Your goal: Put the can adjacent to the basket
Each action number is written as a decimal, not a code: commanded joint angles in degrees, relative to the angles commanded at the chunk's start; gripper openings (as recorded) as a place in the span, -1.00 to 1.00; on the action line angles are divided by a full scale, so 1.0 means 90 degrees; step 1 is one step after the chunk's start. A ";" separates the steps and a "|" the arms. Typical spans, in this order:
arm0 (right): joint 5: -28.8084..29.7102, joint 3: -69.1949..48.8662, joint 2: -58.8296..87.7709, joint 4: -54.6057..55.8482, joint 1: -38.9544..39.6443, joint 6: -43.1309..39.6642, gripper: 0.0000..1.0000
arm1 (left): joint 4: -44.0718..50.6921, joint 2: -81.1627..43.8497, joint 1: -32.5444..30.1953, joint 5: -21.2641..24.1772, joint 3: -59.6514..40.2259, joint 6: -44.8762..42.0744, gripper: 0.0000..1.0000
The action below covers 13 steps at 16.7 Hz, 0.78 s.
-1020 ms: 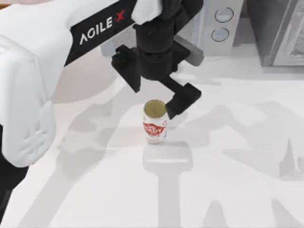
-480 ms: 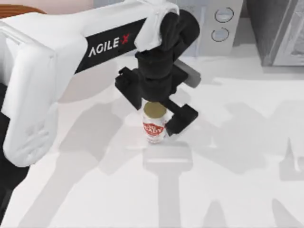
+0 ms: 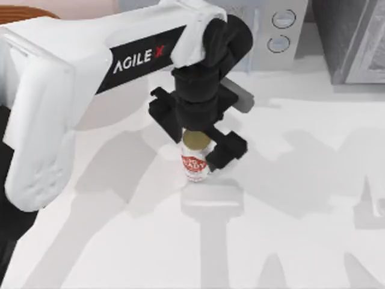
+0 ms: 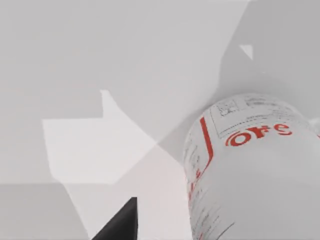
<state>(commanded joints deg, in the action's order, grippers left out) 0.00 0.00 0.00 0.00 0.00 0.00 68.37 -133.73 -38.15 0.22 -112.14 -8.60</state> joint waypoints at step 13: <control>0.0000 0.0000 0.0000 0.0000 0.0000 0.0000 1.00 | 0.0000 0.0000 0.0000 0.0000 0.0000 0.0000 -1.00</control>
<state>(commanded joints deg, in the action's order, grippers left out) 0.00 0.00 0.00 0.00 0.00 0.00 68.37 -133.73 -38.15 0.22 -112.14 -8.60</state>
